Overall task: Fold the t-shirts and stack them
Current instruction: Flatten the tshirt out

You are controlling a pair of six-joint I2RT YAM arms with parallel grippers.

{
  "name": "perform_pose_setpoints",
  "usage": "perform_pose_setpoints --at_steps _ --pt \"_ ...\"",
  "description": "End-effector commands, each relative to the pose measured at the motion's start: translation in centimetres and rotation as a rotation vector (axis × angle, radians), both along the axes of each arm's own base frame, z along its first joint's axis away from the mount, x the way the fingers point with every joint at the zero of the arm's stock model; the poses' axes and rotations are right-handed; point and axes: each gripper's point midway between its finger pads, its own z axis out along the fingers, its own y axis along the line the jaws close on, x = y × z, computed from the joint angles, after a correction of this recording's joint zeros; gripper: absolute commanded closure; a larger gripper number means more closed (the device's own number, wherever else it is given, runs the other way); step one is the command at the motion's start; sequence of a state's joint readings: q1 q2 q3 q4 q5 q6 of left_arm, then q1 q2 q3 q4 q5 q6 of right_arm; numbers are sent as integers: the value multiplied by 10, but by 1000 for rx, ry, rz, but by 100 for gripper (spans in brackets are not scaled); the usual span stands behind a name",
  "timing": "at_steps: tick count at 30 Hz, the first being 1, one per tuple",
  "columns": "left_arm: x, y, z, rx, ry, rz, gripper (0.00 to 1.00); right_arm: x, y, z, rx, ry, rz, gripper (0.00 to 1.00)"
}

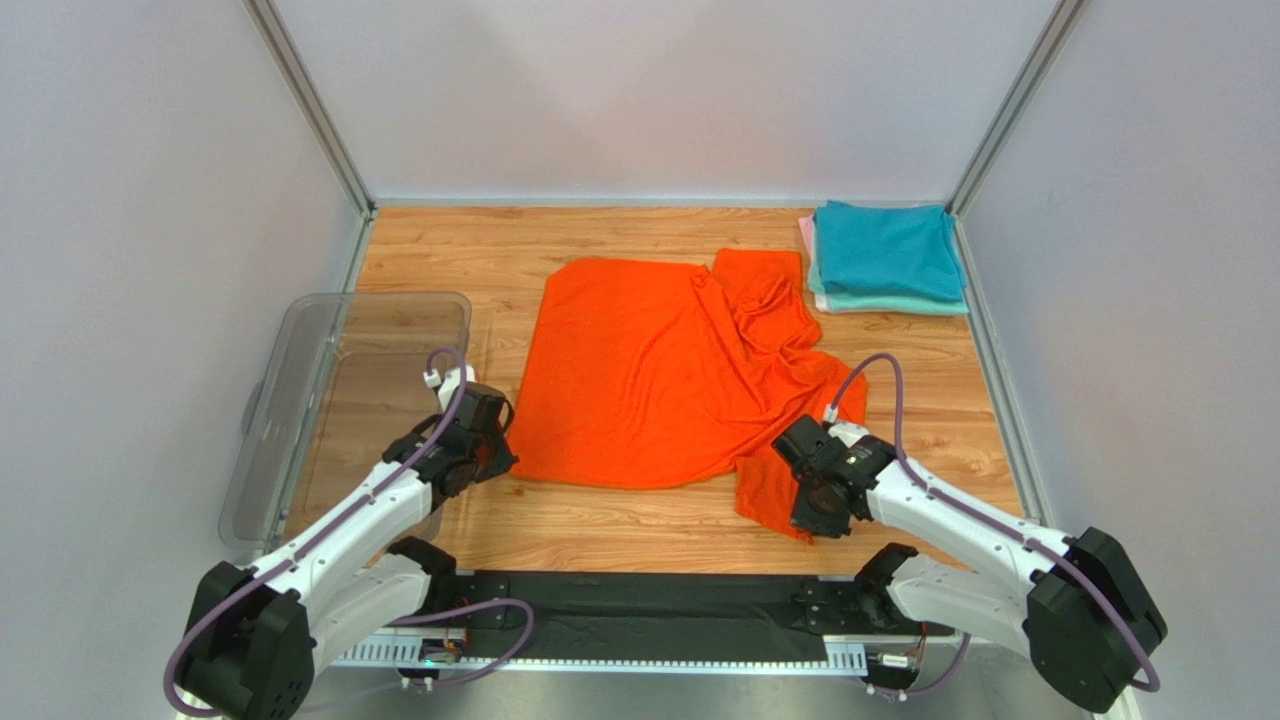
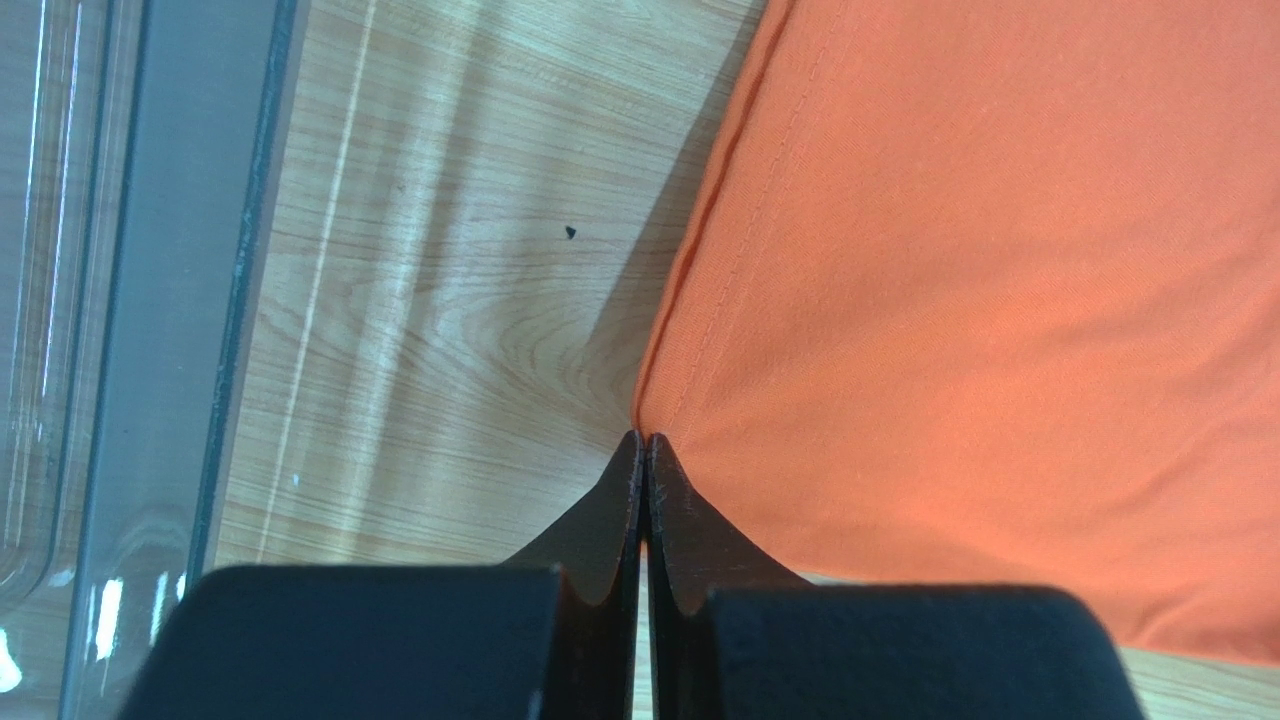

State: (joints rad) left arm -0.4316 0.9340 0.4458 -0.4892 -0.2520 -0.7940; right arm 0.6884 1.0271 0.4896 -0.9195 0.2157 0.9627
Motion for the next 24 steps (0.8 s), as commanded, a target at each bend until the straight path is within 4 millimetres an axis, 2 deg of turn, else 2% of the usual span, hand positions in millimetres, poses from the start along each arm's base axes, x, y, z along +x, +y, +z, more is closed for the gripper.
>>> perform_pose_setpoints --at_steps 1,4,6,7,10,13,14,15,16,17,18,19,20,22,23,24 --pt "5 0 9 7 -25 -12 100 3 2 -1 15 -14 8 77" --pt "5 -2 10 -1 -27 -19 100 7 8 1 48 -39 28 90" --pt "5 -6 13 -16 -30 -35 100 11 9 3 58 -61 32 94" --pt "6 -7 16 -26 -39 -41 100 13 10 6 61 -72 40 100" --pt "11 -16 33 -72 -82 -64 100 28 14 23 71 -148 53 100" --pt "21 -27 64 -132 -161 -88 100 54 18 61 82 -280 75 100" --pt "24 -29 71 -141 -179 -92 100 71 19 85 85 -353 62 100" --pt "30 -31 89 -156 -222 -94 100 79 17 98 76 -389 54 100" --pt "33 -32 98 -155 -240 -100 100 86 14 109 59 -418 50 100" --pt "36 -33 106 -156 -258 -98 100 99 8 137 40 -483 35 100" --pt "43 -35 127 -170 -300 -97 100 104 4 149 27 -509 31 100" --pt "46 -36 137 -176 -317 -100 100 111 0 165 17 -542 17 100" --pt "52 -40 162 -194 -366 -107 100 120 -11 193 -12 -604 -12 100" --pt "58 -42 188 -211 -424 -113 100 127 -22 226 -30 -677 -39 100" --pt "63 -43 214 -219 -484 -121 100 129 -32 241 -64 -710 -41 100" --pt "66 -44 228 -222 -513 -123 100 133 -34 275 -44 -787 -58 100"
